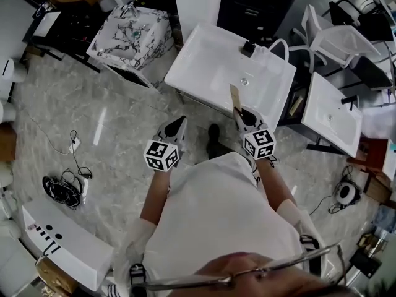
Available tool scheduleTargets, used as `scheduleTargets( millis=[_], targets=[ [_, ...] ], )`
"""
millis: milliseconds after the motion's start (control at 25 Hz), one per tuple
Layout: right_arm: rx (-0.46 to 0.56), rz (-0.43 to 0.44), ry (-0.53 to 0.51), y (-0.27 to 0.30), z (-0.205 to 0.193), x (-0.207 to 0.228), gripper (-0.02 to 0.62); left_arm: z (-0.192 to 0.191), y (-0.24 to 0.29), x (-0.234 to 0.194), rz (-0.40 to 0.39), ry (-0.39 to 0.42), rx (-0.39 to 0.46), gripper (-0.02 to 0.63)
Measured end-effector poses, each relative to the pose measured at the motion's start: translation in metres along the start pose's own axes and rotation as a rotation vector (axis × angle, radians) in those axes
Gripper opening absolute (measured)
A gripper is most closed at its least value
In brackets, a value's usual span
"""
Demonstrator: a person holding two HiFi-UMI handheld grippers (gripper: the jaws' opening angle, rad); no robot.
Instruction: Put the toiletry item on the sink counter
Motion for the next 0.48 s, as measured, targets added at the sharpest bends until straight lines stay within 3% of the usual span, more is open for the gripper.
scheduleTargets(
  millis=[480],
  targets=[
    [-0.039, 0.025, 0.019, 0.062, 0.025, 0.1, 0.034, 0.051, 0.113, -0.025, 0.007, 0.003, -0.036, 0.005]
  ],
)
Point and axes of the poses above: the fingertips, and each gripper's own axes: y forward along the fingers, x to its right, z out of its top, the point moved 1 cm from there along -y, backward along the fingers, and after that the axes turned 3 degrees about -y, right-handed, at the moved point
